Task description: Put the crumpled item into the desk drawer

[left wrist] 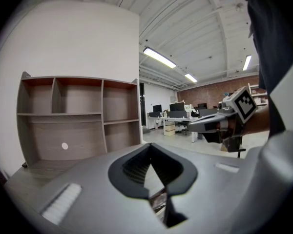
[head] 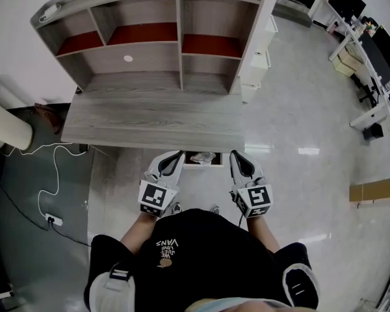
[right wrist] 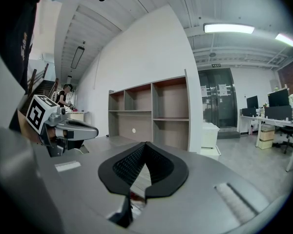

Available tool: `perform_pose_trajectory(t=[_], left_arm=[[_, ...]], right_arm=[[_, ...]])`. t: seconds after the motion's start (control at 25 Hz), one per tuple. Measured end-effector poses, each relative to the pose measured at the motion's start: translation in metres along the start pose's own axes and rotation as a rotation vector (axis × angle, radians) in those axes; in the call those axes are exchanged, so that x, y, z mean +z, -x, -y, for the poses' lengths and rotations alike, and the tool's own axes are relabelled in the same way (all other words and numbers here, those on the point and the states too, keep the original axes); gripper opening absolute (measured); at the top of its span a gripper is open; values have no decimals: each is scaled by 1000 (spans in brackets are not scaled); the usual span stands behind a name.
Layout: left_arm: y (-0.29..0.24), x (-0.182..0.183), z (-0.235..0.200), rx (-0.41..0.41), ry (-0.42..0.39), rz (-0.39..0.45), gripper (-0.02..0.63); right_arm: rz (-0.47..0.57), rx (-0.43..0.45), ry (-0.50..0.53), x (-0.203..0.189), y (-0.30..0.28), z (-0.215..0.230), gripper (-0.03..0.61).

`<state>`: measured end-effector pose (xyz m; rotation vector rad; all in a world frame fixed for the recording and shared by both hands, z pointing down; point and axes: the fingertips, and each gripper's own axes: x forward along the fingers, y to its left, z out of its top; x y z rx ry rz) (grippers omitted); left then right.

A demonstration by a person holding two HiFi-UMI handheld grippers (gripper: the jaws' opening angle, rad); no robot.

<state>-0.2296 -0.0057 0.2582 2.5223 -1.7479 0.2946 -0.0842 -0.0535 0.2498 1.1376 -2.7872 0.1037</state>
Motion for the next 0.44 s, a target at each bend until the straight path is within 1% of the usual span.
perform_pose_trajectory(t=[0.2,0.36,0.44], left_arm=[[-1,0,-3,0,16,-5,52],[-4,1,-7,7,-20,6,52],[-5,1,-6,2,-24,11,52]], right_arm=[[-14,0,1,-2,-4,-1,3],[-5,0,-1,0,-7,0,3],[-1,0,1,0,-8,1,3]])
